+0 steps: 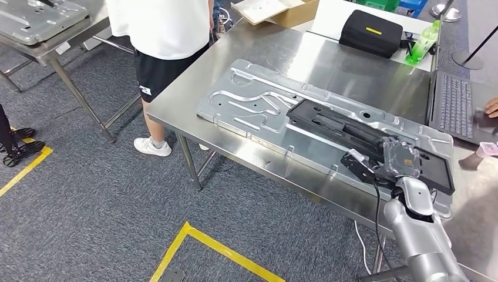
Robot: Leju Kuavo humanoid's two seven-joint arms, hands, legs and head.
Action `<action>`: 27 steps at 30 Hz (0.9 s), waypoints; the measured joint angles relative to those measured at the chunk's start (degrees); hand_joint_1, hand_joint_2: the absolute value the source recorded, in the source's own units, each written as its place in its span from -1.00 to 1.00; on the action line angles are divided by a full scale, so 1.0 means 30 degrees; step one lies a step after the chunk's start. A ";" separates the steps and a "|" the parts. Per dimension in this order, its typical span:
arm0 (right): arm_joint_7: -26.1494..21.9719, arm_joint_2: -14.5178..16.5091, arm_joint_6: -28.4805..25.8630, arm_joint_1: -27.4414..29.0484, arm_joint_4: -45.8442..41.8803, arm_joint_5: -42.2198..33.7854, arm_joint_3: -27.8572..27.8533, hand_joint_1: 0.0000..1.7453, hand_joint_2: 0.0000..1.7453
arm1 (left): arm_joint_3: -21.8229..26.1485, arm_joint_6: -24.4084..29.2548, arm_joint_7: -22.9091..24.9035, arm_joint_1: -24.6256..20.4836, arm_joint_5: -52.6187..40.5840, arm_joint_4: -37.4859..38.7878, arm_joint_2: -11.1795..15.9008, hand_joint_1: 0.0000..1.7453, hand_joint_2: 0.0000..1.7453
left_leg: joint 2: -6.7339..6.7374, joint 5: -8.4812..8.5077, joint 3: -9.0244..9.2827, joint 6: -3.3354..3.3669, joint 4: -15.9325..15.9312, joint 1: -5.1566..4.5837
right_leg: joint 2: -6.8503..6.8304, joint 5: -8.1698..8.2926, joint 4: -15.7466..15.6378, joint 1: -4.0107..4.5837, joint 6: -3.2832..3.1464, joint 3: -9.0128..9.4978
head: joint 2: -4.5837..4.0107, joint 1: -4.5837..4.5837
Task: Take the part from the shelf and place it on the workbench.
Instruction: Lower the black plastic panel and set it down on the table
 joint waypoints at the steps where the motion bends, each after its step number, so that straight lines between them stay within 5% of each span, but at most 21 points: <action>1: -0.0005 -0.0007 -0.0067 -0.0002 0.0107 -0.0024 -0.0040 -1.00 -1.00 | 0.0000 -0.0013 0.0027 0.0001 -0.0024 0.0002 0.0005 -1.00 1.00 | 0.0005 0.0001 -0.0005 0.0009 0.0004 -0.0002 | -0.0001 -0.0465 0.1160 -0.0022 0.0068 -0.0555 | 0.0000 -0.0004; 3: -0.0049 -0.0009 -0.0166 0.0022 0.0300 -0.0038 -0.0071 -1.00 -1.00 | 0.0000 -0.0084 0.0044 0.0025 -0.0005 0.0000 0.0024 -1.00 1.00 | 0.0008 -0.0010 0.0003 0.0004 0.0013 0.0000 | -0.0006 -0.0448 0.2061 -0.0093 0.0170 -0.1029 | 0.0000 -0.0004; 6: -0.0133 -0.0007 -0.0224 -0.0063 0.0453 -0.0040 -0.0087 -1.00 -1.00 | 0.0000 -0.0155 0.0040 0.0018 0.0018 -0.0002 0.0035 -1.00 1.00 | 0.0004 -0.0066 0.0057 -0.0089 0.0051 0.0001 | -0.0083 0.1253 -0.0934 -0.0191 0.0189 0.0454 | 0.0000 -0.0002; 8: -0.0155 -0.0004 -0.0240 -0.0162 0.0490 -0.0042 -0.0098 -1.00 -1.00 | 0.0000 -0.0159 0.0047 -0.0005 0.0002 -0.0002 0.0042 -1.00 1.00 | -0.0001 -0.0110 0.0054 -0.0260 0.0101 -0.0045 | -0.0114 0.1710 -0.2633 -0.0099 0.0043 0.1295 | 0.0000 -0.0007; 12: -0.0116 0.0007 -0.0286 -0.0191 0.0506 -0.0173 -0.0186 -1.00 -1.00 | 0.0007 -0.0140 0.0066 -0.0005 0.0035 0.0000 0.0053 -1.00 1.00 | 0.0003 -0.0321 -0.0034 -0.0687 0.0296 0.0006 | -0.0080 0.1734 -0.3054 -0.0021 -0.0430 0.1465 | 0.0000 -0.0011; 14: -0.0089 0.0024 -0.0302 -0.0193 0.0490 -0.0224 -0.0228 -1.00 -1.00 | 0.0007 -0.0120 0.0084 -0.0001 0.0060 0.0000 0.0056 -1.00 1.00 | -0.0007 -0.1194 -0.0624 -0.0837 0.1655 0.0039 | -0.0103 0.1805 -0.3173 -0.0058 -0.0681 0.1539 | 0.0000 -0.0022; 17: -0.0054 0.0079 -0.0313 -0.0138 0.0486 -0.0237 -0.0240 -1.00 -1.00 | 0.0007 -0.0071 0.0115 0.0046 0.0079 0.0002 0.0060 -1.00 1.00 | -0.0011 -0.2785 -0.2208 -0.0924 0.5118 0.0061 | -0.0119 0.1788 -0.3158 0.0043 -0.0843 0.1541 | 0.0000 -0.0029; 21: -0.0025 0.0102 -0.0319 -0.0099 0.0481 -0.0237 -0.0244 -1.00 -1.00 | 0.0007 -0.0042 0.0126 0.0073 0.0086 0.0000 0.0064 -1.00 1.00 | -0.0010 -0.3008 -0.2624 -0.0938 0.5994 0.0061 | -0.0114 0.1781 -0.3140 0.0063 -0.0854 0.1537 | 0.0000 -0.0033; 22: -0.0004 0.0107 -0.0322 -0.0071 0.0463 -0.0237 -0.0244 -1.00 -1.00 | 0.0009 -0.0038 0.0126 0.0078 0.0091 0.0000 0.0064 -1.00 1.00 | -0.0010 -0.2886 -0.2590 -0.0933 0.5924 0.0061 | -0.0110 0.1777 -0.3128 0.0064 -0.0854 0.1538 | 0.0000 -0.0031; 26: 0.0369 0.0226 -0.0333 0.0423 -0.0319 -0.0273 -0.0293 -1.00 -1.00 | 0.0051 0.0025 0.0144 0.0065 0.0231 0.0000 0.0076 -1.00 1.00 | -0.0062 -0.0450 -0.0094 -0.0575 0.0783 -0.0016 | -0.0002 0.1641 -0.2847 0.0120 -0.0487 0.1435 | 0.0000 -0.0014; 27: 0.0546 0.0273 -0.0326 0.0705 -0.0726 -0.0264 -0.0313 -1.00 -1.00 | 0.0087 0.0044 0.0151 0.0074 0.0284 0.0002 0.0076 -1.00 1.00 | -0.0083 -0.0382 0.0087 -0.0434 0.0355 -0.0018 | 0.0007 0.1608 -0.2800 0.0131 -0.0344 0.1395 | 0.0000 -0.0007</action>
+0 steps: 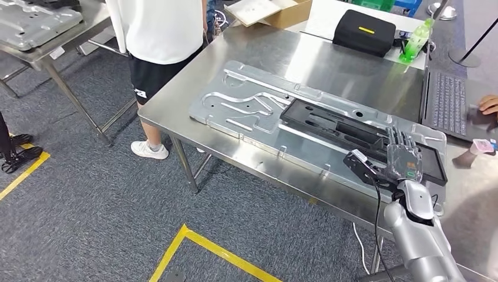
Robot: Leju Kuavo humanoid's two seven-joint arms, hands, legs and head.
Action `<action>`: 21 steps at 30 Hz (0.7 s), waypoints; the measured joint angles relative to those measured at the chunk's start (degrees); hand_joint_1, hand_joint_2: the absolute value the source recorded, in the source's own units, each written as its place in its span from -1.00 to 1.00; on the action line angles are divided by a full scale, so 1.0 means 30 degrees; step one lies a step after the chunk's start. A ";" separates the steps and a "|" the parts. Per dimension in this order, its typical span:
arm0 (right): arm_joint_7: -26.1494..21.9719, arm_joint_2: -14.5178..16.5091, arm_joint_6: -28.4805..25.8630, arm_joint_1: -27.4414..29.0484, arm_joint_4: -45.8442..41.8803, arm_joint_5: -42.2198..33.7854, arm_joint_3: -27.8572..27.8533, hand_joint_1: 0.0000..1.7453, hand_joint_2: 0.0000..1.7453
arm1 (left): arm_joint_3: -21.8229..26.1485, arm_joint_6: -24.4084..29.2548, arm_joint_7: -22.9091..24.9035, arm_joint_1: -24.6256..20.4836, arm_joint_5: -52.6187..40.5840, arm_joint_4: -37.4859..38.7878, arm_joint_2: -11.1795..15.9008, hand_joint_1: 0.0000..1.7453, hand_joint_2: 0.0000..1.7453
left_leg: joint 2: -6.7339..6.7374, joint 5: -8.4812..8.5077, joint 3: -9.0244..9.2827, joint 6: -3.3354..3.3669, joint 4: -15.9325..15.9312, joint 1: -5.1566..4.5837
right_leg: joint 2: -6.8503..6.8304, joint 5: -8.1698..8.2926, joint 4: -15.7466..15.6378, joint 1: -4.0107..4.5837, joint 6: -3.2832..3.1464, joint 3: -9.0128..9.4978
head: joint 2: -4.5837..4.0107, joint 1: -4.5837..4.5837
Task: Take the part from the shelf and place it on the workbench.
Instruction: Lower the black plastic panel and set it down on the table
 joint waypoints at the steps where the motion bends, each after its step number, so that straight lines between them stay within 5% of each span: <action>1: 0.0177 0.0065 0.0020 0.0340 -0.0477 0.0036 -0.0007 -1.00 -1.00 | 0.0044 0.0016 0.0002 0.0014 0.0038 0.0000 -0.0002 -1.00 1.00 | -0.0012 0.0058 0.0025 0.0118 -0.0084 0.0010 | -0.0009 -0.0092 0.0077 -0.0033 0.0090 -0.0029 | 0.0000 0.0003; 3: 0.0511 0.0246 0.0140 0.1058 -0.1574 0.0120 -0.0004 -1.00 -1.00 | 0.0138 0.0064 0.0000 0.0018 0.0064 0.0000 -0.0005 -1.00 1.00 | -0.0010 0.0171 0.0074 0.0324 -0.0247 0.0069 | -0.0024 -0.0820 0.1085 -0.0099 0.0243 -0.0465 | 0.0000 0.0009; 5: 0.0782 0.0520 0.0370 0.1806 -0.2742 0.0133 0.0060 -1.00 -1.00 | 0.0219 0.0124 -0.0004 0.0031 0.0069 0.0000 -0.0005 -1.00 1.00 | 0.0001 0.0177 0.0073 0.0406 -0.0264 0.0053 | -0.0034 -0.1977 0.3324 -0.0140 0.0369 -0.1490 | 0.0000 0.0009; 7: 0.0944 0.0824 0.0512 0.2524 -0.3760 0.0126 0.0222 -1.00 -1.00 | 0.0291 0.0182 -0.0004 0.0069 0.0071 -0.0002 -0.0005 -1.00 1.00 | 0.0006 0.0157 0.0079 0.0421 -0.0257 0.0037 | -0.0039 -0.2345 0.4838 -0.0177 0.0442 -0.2229 | 0.0000 0.0007; 9: 0.1015 0.1062 0.0526 0.2972 -0.4531 0.0133 0.0384 -1.00 -1.00 | 0.0364 0.0211 -0.0004 0.0095 0.0078 -0.0002 -0.0007 -1.00 1.00 | 0.0002 0.0126 0.0107 0.0387 -0.0246 0.0037 | -0.0057 -0.1408 0.3782 -0.0223 0.0435 -0.1735 | 0.0000 0.0005; 11: 0.1043 0.1251 0.0521 0.3205 -0.5267 0.0091 0.0488 -1.00 -1.00 | 0.0434 0.0237 -0.0011 0.0099 0.0095 -0.0002 -0.0011 -1.00 1.00 | 0.0001 0.0075 0.0144 0.0297 -0.0228 0.0007 | -0.0103 -0.0356 0.1324 -0.0198 0.0337 -0.0535 | 0.0000 0.0005; 13: 0.1050 0.1451 0.0498 0.3517 -0.6075 0.0008 0.0646 -1.00 -1.00 | 0.0508 0.0291 -0.0031 0.0105 0.0127 -0.0002 -0.0013 -1.00 1.00 | -0.0001 0.0045 0.0149 0.0131 -0.0224 -0.0027 | -0.0113 -0.0108 0.0006 -0.0076 0.0171 0.0113 | 0.0000 0.0003; 17: 0.1050 0.1887 0.0282 0.4494 -0.7635 0.0018 0.1109 -1.00 -1.00 | 0.0619 0.0366 -0.0075 0.0147 0.0202 0.0000 -0.0013 -1.00 1.00 | 0.0001 -0.0267 0.0080 -0.0292 0.0093 0.0042 | -0.0111 -0.0077 -0.0289 -0.0052 -0.0242 0.0313 | 0.0000 -0.0007; 21: 0.1048 0.2315 0.0089 0.5100 -0.8665 0.0057 0.1453 -1.00 -1.00 | 0.0716 0.0382 -0.0098 0.0240 0.0224 0.0004 -0.0013 -1.00 1.00 | 0.0001 -0.2328 -0.1747 -0.0505 0.4109 0.0096 | -0.0148 -0.0043 -0.0368 -0.0043 -0.0597 0.0393 | 0.0000 -0.0006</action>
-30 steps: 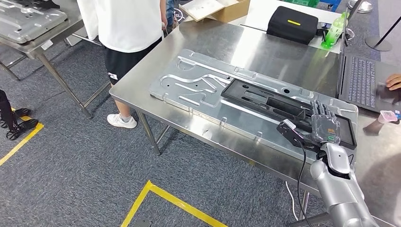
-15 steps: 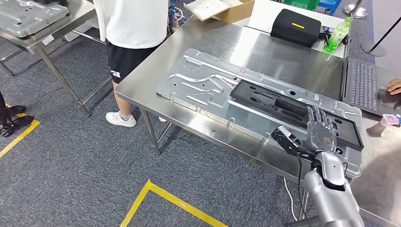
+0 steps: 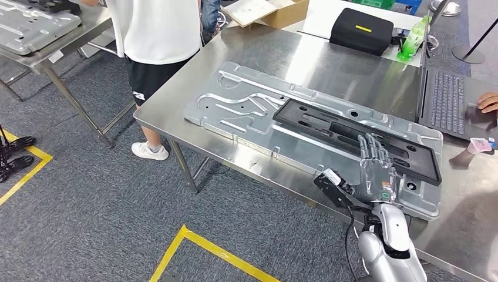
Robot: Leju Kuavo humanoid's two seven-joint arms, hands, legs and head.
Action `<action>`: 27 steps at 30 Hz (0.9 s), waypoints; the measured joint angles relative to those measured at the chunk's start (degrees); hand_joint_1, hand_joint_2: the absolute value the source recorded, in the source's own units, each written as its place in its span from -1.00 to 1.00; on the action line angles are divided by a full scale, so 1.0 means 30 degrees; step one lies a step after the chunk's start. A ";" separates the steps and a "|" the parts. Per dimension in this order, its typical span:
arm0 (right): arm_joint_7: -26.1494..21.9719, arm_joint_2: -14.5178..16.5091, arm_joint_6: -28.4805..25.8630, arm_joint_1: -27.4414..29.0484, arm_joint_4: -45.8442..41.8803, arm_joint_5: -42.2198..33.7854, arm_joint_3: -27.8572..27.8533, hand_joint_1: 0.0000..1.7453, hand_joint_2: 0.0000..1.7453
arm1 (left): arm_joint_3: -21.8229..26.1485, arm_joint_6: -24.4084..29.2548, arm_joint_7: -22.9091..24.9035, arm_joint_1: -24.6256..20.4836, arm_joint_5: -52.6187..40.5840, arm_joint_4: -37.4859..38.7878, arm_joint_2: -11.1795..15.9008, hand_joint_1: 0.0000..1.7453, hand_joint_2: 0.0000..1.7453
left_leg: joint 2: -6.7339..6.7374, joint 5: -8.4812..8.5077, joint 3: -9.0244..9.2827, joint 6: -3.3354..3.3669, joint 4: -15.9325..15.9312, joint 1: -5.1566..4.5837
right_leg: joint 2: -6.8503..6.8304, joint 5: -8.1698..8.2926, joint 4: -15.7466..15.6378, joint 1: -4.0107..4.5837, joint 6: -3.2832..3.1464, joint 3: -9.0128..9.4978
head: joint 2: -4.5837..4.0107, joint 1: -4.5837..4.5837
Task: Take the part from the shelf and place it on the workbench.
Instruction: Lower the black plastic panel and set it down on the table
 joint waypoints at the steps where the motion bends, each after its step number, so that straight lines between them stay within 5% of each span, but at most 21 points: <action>1: 0.0000 0.0064 0.0000 0.0126 -0.0122 0.0000 0.0039 -1.00 -1.00 | 0.0015 0.0004 0.0000 0.0041 0.0004 0.0000 0.0000 -1.00 1.00 | 0.0001 -0.0135 -0.0350 -0.0021 0.0719 0.0011 | 0.0004 -0.0014 0.0031 0.0013 -0.0017 -0.0007 | 0.0000 -0.0002; 3: -0.0015 0.0142 -0.0049 0.0299 -0.0321 0.0011 0.0084 -1.00 -1.00 | 0.0035 0.0026 0.0007 0.0088 0.0016 -0.0002 0.0000 -1.00 1.00 | 0.0003 0.0633 -0.0043 -0.0019 0.0048 0.0048 | 0.0036 -0.0058 0.0125 0.0010 -0.0006 -0.0019 | 0.0000 -0.0002; 6: -0.0241 0.0303 -0.0588 0.0526 -0.0770 0.0245 0.0201 -1.00 -1.00 | 0.0084 0.0215 0.0113 0.0056 0.0027 -0.0007 -0.0036 -1.00 1.00 | -0.0009 0.2049 0.1569 0.0079 -0.3271 0.0079 | 0.0099 -0.0188 0.0360 0.0060 0.0183 -0.0084 | 0.0000 0.0007; 9: -0.0619 0.0567 -0.1575 0.0854 -0.1433 0.1145 0.0559 -1.00 -1.00 | 0.0171 0.0496 0.0364 0.0055 0.0007 -0.0004 -0.0148 -1.00 1.00 | -0.0029 0.2159 0.1853 0.0326 -0.4012 -0.0013 | 0.0133 -0.0183 0.0433 0.0079 0.0467 -0.0167 | 0.0000 0.0011; 11: -0.0831 0.0856 -0.2382 0.1121 -0.1940 0.2112 0.1024 -1.00 -1.00 | 0.0216 0.0581 0.0483 0.0049 -0.0049 -0.0005 -0.0213 -1.00 0.00 | -0.0011 0.2280 0.1901 0.0558 -0.4170 0.0005 | 0.0129 -0.0376 0.0641 0.0028 0.0640 -0.0241 | 0.0000 0.0013; 13: -0.1053 0.1166 -0.3128 0.1338 -0.2433 0.2904 0.1616 -1.00 -1.00 | 0.0249 0.0629 0.0572 0.0001 -0.0180 -0.0004 -0.0273 -1.00 -1.00 | 0.0023 0.2387 0.1934 0.0752 -0.4296 0.0054 | 0.0117 -0.1278 0.1975 -0.0030 0.0780 -0.0813 | 0.0000 0.0015; 15: -0.1321 0.1476 -0.3683 0.1494 -0.2778 0.3248 0.2276 -1.00 -1.00 | 0.0271 0.0676 0.0707 -0.0028 -0.0331 0.0000 -0.0299 -1.00 -1.00 | 0.0050 0.2403 0.1909 0.0814 -0.4305 0.0035 | 0.0110 -0.2390 0.4214 -0.0067 0.0881 -0.1830 | 0.0000 0.0013; 17: -0.1706 0.1767 -0.4123 0.1607 -0.2948 0.3257 0.2945 -1.00 -1.00 | 0.0286 0.0676 0.0813 -0.0026 -0.0492 0.0000 -0.0306 -1.00 -1.00 | 0.0060 0.2403 0.1902 0.0816 -0.4302 0.0021 | 0.0106 -0.2499 0.5207 -0.0090 0.0913 -0.2259 | 0.0000 0.0011; 21: -0.2625 0.2270 -0.4752 0.1460 -0.3146 0.2422 0.4182 -1.00 -1.00 | 0.0295 0.0528 0.0947 -0.0069 -0.0807 -0.0002 -0.0333 -1.00 -1.00 | 0.0045 0.2403 0.1930 0.0722 -0.4276 -0.0020 | 0.0090 -0.0589 0.1382 -0.0017 0.0685 -0.0228 | 0.0000 0.0013; 24: -0.3053 0.2612 -0.5028 0.1267 -0.3182 0.1795 0.5144 -1.00 -1.00 | 0.0290 0.0430 0.1020 -0.0149 -0.0948 -0.0002 -0.0360 -1.00 -1.00 | 0.0059 0.2492 0.1845 0.0392 -0.4297 -0.0041 | 0.0095 -0.0442 0.0228 0.0179 0.0426 0.0236 | 0.0000 0.0007; 27: -0.3326 0.2912 -0.5721 0.1222 -0.3257 0.1681 0.5585 -1.00 -1.00 | 0.0290 0.0394 0.1036 -0.0167 -0.0991 0.0000 -0.0379 -1.00 -1.00 | 0.0065 0.2163 0.1659 0.0091 -0.3897 -0.0012 | 0.0041 -0.0213 -0.0108 0.0067 0.0105 0.0365 | 0.0000 -0.0002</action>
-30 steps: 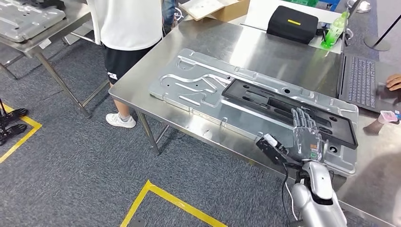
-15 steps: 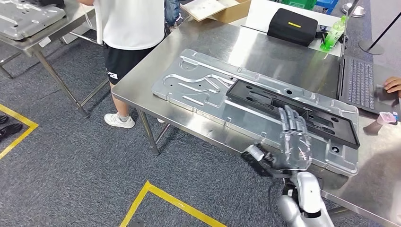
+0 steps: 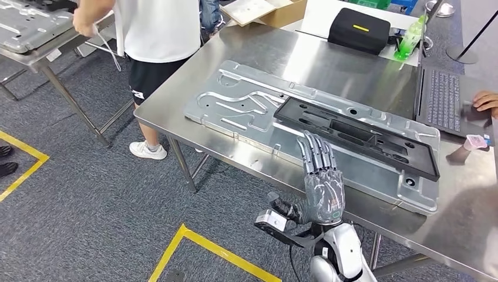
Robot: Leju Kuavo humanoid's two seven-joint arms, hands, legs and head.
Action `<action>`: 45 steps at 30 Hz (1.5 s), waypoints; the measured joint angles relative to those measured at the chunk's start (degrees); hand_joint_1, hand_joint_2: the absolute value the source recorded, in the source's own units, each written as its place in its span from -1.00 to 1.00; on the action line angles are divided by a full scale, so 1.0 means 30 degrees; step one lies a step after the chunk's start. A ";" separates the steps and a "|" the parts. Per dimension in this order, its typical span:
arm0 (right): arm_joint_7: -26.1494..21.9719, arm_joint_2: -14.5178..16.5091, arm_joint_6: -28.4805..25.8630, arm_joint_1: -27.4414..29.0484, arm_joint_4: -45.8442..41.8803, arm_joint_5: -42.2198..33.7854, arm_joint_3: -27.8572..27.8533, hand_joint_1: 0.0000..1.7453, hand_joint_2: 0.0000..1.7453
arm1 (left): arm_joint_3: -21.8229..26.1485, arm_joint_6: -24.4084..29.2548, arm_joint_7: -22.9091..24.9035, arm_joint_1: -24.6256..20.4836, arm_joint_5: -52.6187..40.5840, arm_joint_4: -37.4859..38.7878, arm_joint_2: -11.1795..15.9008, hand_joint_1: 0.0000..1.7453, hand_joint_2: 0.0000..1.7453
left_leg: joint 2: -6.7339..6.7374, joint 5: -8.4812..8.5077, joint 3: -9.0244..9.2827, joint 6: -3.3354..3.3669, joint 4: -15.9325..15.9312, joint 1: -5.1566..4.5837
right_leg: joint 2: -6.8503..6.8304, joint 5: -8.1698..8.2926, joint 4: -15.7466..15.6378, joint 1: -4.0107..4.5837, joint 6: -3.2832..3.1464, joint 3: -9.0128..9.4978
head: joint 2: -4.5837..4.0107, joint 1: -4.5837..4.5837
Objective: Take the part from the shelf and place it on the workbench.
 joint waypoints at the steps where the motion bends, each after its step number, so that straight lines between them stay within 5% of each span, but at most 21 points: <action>1: -0.0051 0.0117 -0.0251 -0.0031 -0.0042 0.0011 0.0065 -1.00 -1.00 | 0.0000 -0.0002 0.0002 0.0002 -0.0005 0.0000 0.0000 -1.00 -1.00 | -0.0002 -0.0460 -0.0308 -0.0075 0.0704 0.0016 | -0.0064 0.0057 -0.0099 -0.0041 -0.0091 0.0052 | 0.0000 -0.0009; 3: -0.0117 0.0307 -0.0591 -0.0072 -0.0088 -0.0036 0.0146 -1.00 -1.00 | 0.0000 0.0000 0.0011 0.0015 -0.0013 0.0000 0.0004 -1.00 -1.00 | -0.0007 -0.1613 -0.1301 -0.0197 0.2924 0.0073 | -0.0243 0.0057 -0.0122 0.0003 -0.0198 0.0063 | 0.0000 -0.0022; 5: -0.0167 0.0410 -0.0704 -0.0062 -0.0093 -0.0164 0.0190 -1.00 -1.00 | 0.0000 0.0005 0.0022 0.0053 -0.0035 0.0000 0.0007 -1.00 -1.00 | 0.0000 -0.1986 -0.1951 -0.0291 0.4356 0.0122 | -0.0443 0.0029 -0.0101 0.0031 -0.0235 0.0065 | 0.0000 -0.0018; 6: -0.0191 0.0432 -0.0726 -0.0060 -0.0095 -0.0235 0.0199 -1.00 -1.00 | 0.0002 0.0011 0.0025 0.0073 -0.0047 0.0000 0.0007 -1.00 -1.00 | 0.0021 -0.1681 -0.1835 -0.0318 0.4147 0.0151 | -0.0558 0.0009 -0.0075 0.0030 -0.0227 0.0069 | 0.0000 -0.0018; 9: -0.0258 0.0465 -0.0734 -0.0075 -0.0153 -0.0366 0.0200 -1.00 -1.00 | 0.0002 0.0031 0.0035 0.0051 -0.0125 -0.0002 0.0007 -1.00 -1.00 | 0.0663 -0.0184 -0.0267 -0.0274 0.1018 0.0137 | -0.0934 -0.0178 0.0172 0.0054 -0.0033 0.0055 | 0.0000 -0.0022; 11: -0.0286 0.0490 -0.0734 -0.0110 -0.0222 -0.0397 0.0200 -1.00 -1.00 | 0.0000 0.0033 0.0053 -0.0016 -0.0187 -0.0002 0.0004 -1.00 -1.00 | 0.1019 0.0041 0.0225 -0.0074 -0.0113 0.0037 | -0.1194 -0.0317 0.0366 0.0152 0.0157 0.0005 | 0.0000 0.0002; 14: -0.0293 0.0521 -0.0729 -0.0217 -0.0246 -0.0428 0.0200 -1.00 -1.00 | 0.0002 0.0033 0.0075 0.0012 -0.0215 -0.0002 0.0000 -1.00 -1.00 | 0.0568 0.0105 0.0188 0.0300 -0.0249 -0.0011 | -0.1499 -0.0480 0.0484 0.0138 0.0386 0.0022 | 0.0000 0.0009; 16: -0.0293 0.0534 -0.0727 -0.0302 -0.0248 -0.0442 0.0200 -1.00 -1.00 | 0.0004 0.0033 0.0084 0.0021 -0.0224 -0.0002 -0.0002 -1.00 -1.00 | 0.0254 0.0221 0.0196 0.0526 -0.0344 0.0042 | -0.0927 -0.1227 0.1484 0.0031 0.0579 -0.0373 | 0.0000 0.0013; 18: -0.0293 0.0534 -0.0727 -0.0322 -0.0244 -0.0459 0.0200 -1.00 -1.00 | 0.0002 0.0025 0.0086 -0.0003 -0.0228 0.0000 -0.0011 -1.00 -1.00 | -0.0080 0.0267 0.0154 0.0637 -0.0350 0.0036 | -0.0264 -0.2428 0.3768 -0.0024 0.0684 -0.1446 | 0.0000 0.0017; 20: -0.0293 0.0532 -0.0727 -0.0300 -0.0231 -0.0477 0.0200 -1.00 -1.00 | 0.0004 0.0022 0.0087 0.0015 -0.0228 0.0000 -0.0018 -1.00 -1.00 | -0.0486 0.0280 0.0139 0.0667 -0.0344 -0.0006 | -0.0107 -0.2865 0.5524 -0.0023 0.0686 -0.2369 | 0.0000 0.0015; 22: -0.0293 0.0530 -0.0727 -0.0301 -0.0224 -0.0486 0.0200 -1.00 -1.00 | 0.0005 0.0022 0.0089 0.0038 -0.0228 0.0000 -0.0026 -1.00 -1.00 | -0.0948 0.0285 0.0181 0.0667 -0.0338 -0.0028 | 0.0056 -0.1915 0.4741 -0.0017 0.0569 -0.2099 | 0.0000 0.0013; 24: -0.0293 0.0530 -0.0727 -0.0321 -0.0231 -0.0486 0.0202 -1.00 -1.00 | 0.0002 0.0020 0.0087 0.0023 -0.0228 0.0000 -0.0060 -1.00 -1.00 | -0.1401 0.0300 0.0219 0.0628 -0.0336 -0.0020 | 0.0815 -0.0592 0.2183 -0.0013 0.0349 -0.0934 | 0.0000 0.0009; 27: -0.0293 0.0534 -0.0722 -0.0362 -0.0246 -0.0493 0.0202 -1.00 -1.00 | 0.0002 0.0018 0.0091 -0.0028 -0.0226 -0.0002 -0.0113 -1.00 -1.00 | -0.2014 0.0407 0.0049 0.0367 -0.0340 0.0095 | 0.1580 -0.0175 0.0422 0.0060 0.0159 -0.0185 | 0.0000 0.0017; 29: -0.0293 0.0556 -0.0687 -0.0435 -0.0242 -0.0513 0.0200 -1.00 -1.00 | 0.0000 0.0007 0.0111 0.0002 -0.0228 0.0000 -0.0115 -1.00 -1.00 | -0.2234 0.0455 -0.0047 0.0141 -0.0377 0.0166 | 0.1153 -0.0073 0.0155 0.0074 0.0041 -0.0071 | 0.0000 0.0015; 31: -0.0293 0.0589 -0.0573 -0.0563 -0.0222 -0.0584 0.0200 -1.00 -1.00 | 0.0000 -0.0004 0.0142 0.0023 -0.0228 0.0000 -0.0113 -1.00 -1.00 | -0.1541 -0.0065 -0.0389 -0.0018 0.0327 0.0109 | 0.0635 0.0066 -0.0189 0.0000 -0.0148 0.0114 | 0.0000 0.0004; 34: -0.0293 0.0603 -0.0376 -0.0653 -0.0095 -0.0725 0.0200 -1.00 -1.00 | 0.0000 -0.0004 0.0177 -0.0030 -0.0228 0.0000 -0.0115 -1.00 -1.00 | -0.0380 -0.1724 -0.1935 -0.0244 0.3575 0.0141 | -0.0277 0.0066 -0.0305 0.0043 -0.0319 0.0182 | 0.0000 -0.0007; 36: -0.0293 0.0603 -0.0356 -0.0684 0.0038 -0.0748 0.0200 -1.00 -1.00 | 0.0002 -0.0004 0.0197 0.0003 -0.0228 0.0000 -0.0109 -1.00 -1.00 | -0.0184 -0.1752 -0.2309 -0.0411 0.4401 0.0230 | -0.0840 0.0002 -0.0255 0.0036 -0.0305 0.0176 | 0.0000 -0.0009; 39: -0.0293 0.0603 -0.0357 -0.0784 0.0158 -0.0748 0.0200 -1.00 -1.00 | 0.0007 -0.0004 0.0209 0.0021 -0.0229 -0.0002 -0.0098 -1.00 -1.00 | 0.0563 -0.0219 -0.0659 -0.0515 0.1368 0.0283 | -0.1507 -0.0216 0.0008 0.0006 -0.0093 0.0168 | 0.0000 -0.0014; 41: -0.0293 0.0605 -0.0363 -0.0861 0.0180 -0.0752 0.0202 -1.00 -1.00 | 0.0007 -0.0004 0.0209 -0.0008 -0.0231 -0.0005 -0.0102 -1.00 -1.00 | 0.0972 0.0180 0.0070 -0.0312 -0.0107 0.0205 | -0.1824 -0.0378 0.0248 0.0099 0.0108 0.0132 | 0.0000 0.0020; 44: -0.0291 0.0645 -0.0368 -0.0925 0.0199 -0.0756 0.0208 -1.00 -1.00 | 0.0011 -0.0004 0.0215 0.0033 -0.0229 -0.0002 -0.0095 -1.00 -1.00 | 0.0569 0.0223 0.0035 0.0083 -0.0268 0.0136 | -0.2156 -0.0461 0.0325 0.0107 0.0354 0.0153 | 0.0000 0.0055; 45: -0.0291 0.0658 -0.0368 -0.0952 0.0204 -0.0756 0.0208 -1.00 -1.00 | 0.0011 -0.0004 0.0217 0.0038 -0.0229 0.0000 -0.0093 -1.00 -1.00 | 0.0397 0.0277 0.0042 0.0194 -0.0318 0.0154 | -0.1920 -0.0616 0.0461 0.0044 0.0454 0.0122 | 0.0000 0.0060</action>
